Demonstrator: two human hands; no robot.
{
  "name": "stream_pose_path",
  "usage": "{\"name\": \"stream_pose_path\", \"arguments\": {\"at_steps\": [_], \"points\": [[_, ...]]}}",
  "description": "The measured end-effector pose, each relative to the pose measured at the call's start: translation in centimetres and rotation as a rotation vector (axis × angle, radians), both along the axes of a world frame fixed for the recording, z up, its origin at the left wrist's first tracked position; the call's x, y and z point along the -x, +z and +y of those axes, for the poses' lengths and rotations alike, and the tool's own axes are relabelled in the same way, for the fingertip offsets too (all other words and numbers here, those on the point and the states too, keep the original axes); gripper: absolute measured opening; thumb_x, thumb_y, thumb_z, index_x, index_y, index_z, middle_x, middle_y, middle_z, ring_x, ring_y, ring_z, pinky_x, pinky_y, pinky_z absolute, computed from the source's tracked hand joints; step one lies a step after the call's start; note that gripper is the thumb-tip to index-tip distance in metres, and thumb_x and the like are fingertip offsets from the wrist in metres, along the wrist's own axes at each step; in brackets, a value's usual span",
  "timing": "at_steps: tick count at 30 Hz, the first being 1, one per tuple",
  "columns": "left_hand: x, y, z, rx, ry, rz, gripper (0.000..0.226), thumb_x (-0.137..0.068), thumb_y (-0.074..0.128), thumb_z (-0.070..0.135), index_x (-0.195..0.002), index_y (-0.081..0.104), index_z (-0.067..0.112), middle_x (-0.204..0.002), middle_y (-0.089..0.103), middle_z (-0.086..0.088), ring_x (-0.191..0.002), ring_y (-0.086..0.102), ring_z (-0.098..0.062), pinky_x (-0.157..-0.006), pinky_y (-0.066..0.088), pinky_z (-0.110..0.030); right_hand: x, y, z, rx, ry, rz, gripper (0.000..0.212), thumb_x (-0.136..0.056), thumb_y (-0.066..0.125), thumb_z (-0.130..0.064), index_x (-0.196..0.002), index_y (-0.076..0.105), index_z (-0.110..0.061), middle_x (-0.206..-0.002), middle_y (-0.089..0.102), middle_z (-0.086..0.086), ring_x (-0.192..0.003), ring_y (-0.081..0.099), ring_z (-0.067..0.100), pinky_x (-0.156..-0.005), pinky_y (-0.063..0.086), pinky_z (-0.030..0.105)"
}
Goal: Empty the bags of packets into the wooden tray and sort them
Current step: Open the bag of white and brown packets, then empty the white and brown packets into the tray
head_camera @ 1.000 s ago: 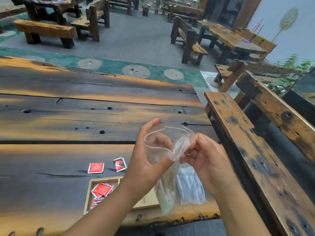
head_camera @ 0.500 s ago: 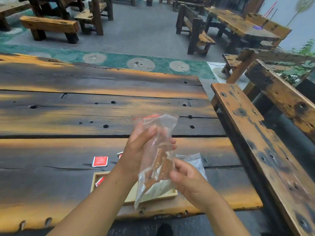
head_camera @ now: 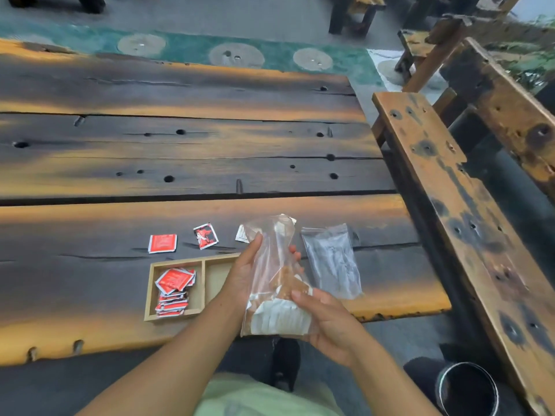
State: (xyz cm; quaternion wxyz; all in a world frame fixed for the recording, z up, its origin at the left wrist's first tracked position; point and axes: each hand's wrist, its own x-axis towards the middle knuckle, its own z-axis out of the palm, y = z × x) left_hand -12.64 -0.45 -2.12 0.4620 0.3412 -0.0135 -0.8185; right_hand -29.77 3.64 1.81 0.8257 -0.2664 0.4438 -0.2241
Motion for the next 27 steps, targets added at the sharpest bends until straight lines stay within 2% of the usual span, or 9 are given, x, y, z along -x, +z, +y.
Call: {"name": "stream_pose_path", "arguments": {"at_steps": [3,8,10,13,15,18,20,24,27], "points": [[0.3,-2.4,0.8,-0.047,-0.022,0.019,0.061,-0.091,0.054,0.054,-0.124,0.063,0.003,-0.107,0.067,-0.02,-0.093,0.068,-0.033,-0.088,0.054,-0.044,0.2,-0.8,0.7,-0.069,-0.019,0.0,0.044,-0.096,0.062,-0.026,-0.135,0.057,-0.006,-0.132,0.064,0.019,-0.123,0.061,0.036,-0.103,0.048,0.055],[0.7,-6.2,2.0,-0.114,-0.082,0.054,0.092,-0.088,0.055,0.065,-0.148,0.038,-0.002,-0.137,0.045,-0.026,-0.115,0.054,-0.039,-0.103,0.043,-0.048,0.1,-1.8,1.5,-0.185,-0.064,0.035,0.044,-0.092,0.065,-0.022,-0.132,0.058,-0.006,-0.125,0.069,0.017,-0.115,0.067,0.033,-0.09,0.057,0.045],[0.9,-7.2,2.2,-0.12,-0.091,0.106,0.094,-0.088,0.051,0.065,-0.15,0.032,-0.002,-0.14,0.043,-0.026,-0.115,0.055,-0.039,-0.1,0.046,-0.047,-0.1,-2.0,1.6,-0.221,-0.089,0.075,0.043,-0.09,0.066,-0.021,-0.13,0.059,-0.006,-0.121,0.071,0.016,-0.11,0.07,0.031,-0.084,0.059,0.043],[1.3,-8.2,2.6,-0.13,-0.075,0.183,0.091,-0.089,0.046,0.066,-0.151,0.034,0.0,-0.132,0.051,-0.026,-0.11,0.061,-0.039,-0.093,0.052,-0.047,-0.3,-2.2,1.6,-0.264,-0.131,0.123,0.039,-0.092,0.066,-0.02,-0.128,0.061,-0.005,-0.117,0.073,0.016,-0.105,0.071,0.031,-0.076,0.061,0.041],[1.4,-8.9,2.8,-0.149,-0.071,0.204,0.091,-0.088,0.048,0.067,-0.15,0.036,0.002,-0.138,0.048,-0.025,-0.112,0.06,-0.039,-0.093,0.052,-0.048,-0.4,-2.2,1.5,-0.286,-0.144,0.129,0.037,-0.093,0.065,-0.02,-0.126,0.062,-0.004,-0.116,0.073,0.017,-0.106,0.071,0.031,-0.074,0.061,0.04],[1.2,-9.2,3.1,-0.169,-0.084,0.2,0.091,-0.087,0.051,0.066,-0.15,0.037,0.003,-0.152,0.036,-0.023,-0.124,0.05,-0.04,-0.103,0.045,-0.05,-0.5,-2.0,1.4,-0.314,-0.143,0.134,0.035,-0.093,0.066,-0.019,-0.124,0.063,-0.003,-0.115,0.073,0.017,-0.106,0.071,0.031,-0.077,0.062,0.041],[0.9,-9.5,3.0,-0.176,-0.071,0.179,0.09,-0.084,0.059,0.061,-0.15,0.037,0.004,-0.157,0.032,-0.022,-0.133,0.042,-0.04,-0.111,0.034,-0.052,-0.5,-2.0,1.3,-0.332,-0.149,0.131,0.035,-0.093,0.066,-0.018,-0.124,0.062,-0.002,-0.114,0.074,0.017,-0.105,0.072,0.031,-0.077,0.063,0.041],[1.0,-8.8,2.8,-0.202,-0.068,0.201,0.085,-0.085,0.056,0.058,-0.146,0.042,0.001,-0.15,0.04,-0.026,-0.128,0.047,-0.042,-0.109,0.034,-0.051,-0.6,-1.8,1.1,-0.36,-0.163,0.135,0.035,-0.093,0.067,-0.018,-0.123,0.063,-0.002,-0.112,0.074,0.018,-0.103,0.072,0.032,-0.079,0.063,0.042],[1.1,-8.7,2.3,-0.204,-0.076,0.193,0.094,-0.079,0.064,0.058,-0.149,0.038,0.002,-0.157,0.03,-0.025,-0.143,0.033,-0.041,-0.119,0.023,-0.052,-0.6,-1.6,1.0,-0.379,-0.176,0.159,0.033,-0.092,0.068,-0.017,-0.121,0.063,-0.002,-0.109,0.075,0.018,-0.099,0.074,0.033,-0.075,0.063,0.042]]}}
